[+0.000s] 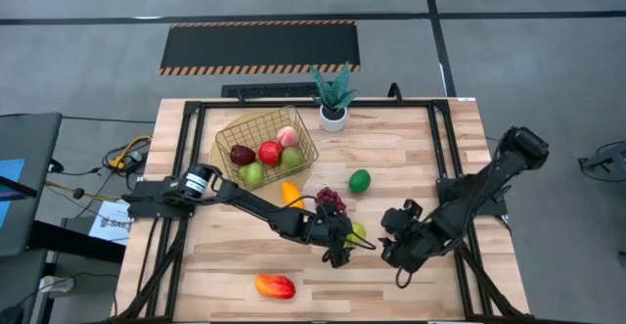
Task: Build produce basket
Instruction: Put the green apple into the wire basket
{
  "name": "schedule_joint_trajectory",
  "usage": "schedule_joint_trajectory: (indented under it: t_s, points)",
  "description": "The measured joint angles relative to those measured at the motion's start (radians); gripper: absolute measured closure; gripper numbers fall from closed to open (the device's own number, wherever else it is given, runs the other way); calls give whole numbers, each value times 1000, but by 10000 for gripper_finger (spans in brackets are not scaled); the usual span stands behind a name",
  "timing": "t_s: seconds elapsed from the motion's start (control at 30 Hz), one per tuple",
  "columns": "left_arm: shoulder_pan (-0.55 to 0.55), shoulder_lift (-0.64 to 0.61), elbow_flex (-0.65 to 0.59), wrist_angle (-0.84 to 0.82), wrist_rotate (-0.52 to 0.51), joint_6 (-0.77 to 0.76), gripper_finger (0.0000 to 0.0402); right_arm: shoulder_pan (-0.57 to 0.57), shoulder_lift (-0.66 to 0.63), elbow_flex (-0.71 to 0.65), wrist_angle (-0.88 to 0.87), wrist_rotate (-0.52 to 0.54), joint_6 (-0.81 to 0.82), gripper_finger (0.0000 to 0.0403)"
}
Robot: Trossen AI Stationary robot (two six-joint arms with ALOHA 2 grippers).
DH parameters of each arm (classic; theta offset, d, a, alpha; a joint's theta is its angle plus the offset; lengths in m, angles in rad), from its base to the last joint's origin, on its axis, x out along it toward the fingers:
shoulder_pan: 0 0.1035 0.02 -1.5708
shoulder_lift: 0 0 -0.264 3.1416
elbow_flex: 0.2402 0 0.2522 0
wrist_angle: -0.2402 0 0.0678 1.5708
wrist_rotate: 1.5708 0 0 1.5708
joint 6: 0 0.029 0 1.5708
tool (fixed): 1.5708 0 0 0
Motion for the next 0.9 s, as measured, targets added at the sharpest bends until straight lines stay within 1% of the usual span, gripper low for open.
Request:
schedule_joint_trajectory:
  t_s: [0.1, 0.37, 0.5, 0.63, 0.9]
  points:
    - [-2, 12, 2, -2, -49, -28, 24, -2, 46, 0, 23, -1, 0, 129]
    - [-2, 15, 3, 14, -71, -29, 24, -15, 165, 0, 61, -2, -25, 129]
    - [-2, 15, 3, 14, -71, -29, 24, -49, 234, -1, 62, 7, -38, 129]
    - [-2, 15, 3, 12, -58, -29, 24, -83, 271, 0, 97, 47, -116, 129]
    - [-1, 16, 3, 4, -45, -28, 24, -132, 271, 0, 245, 44, -295, 129]
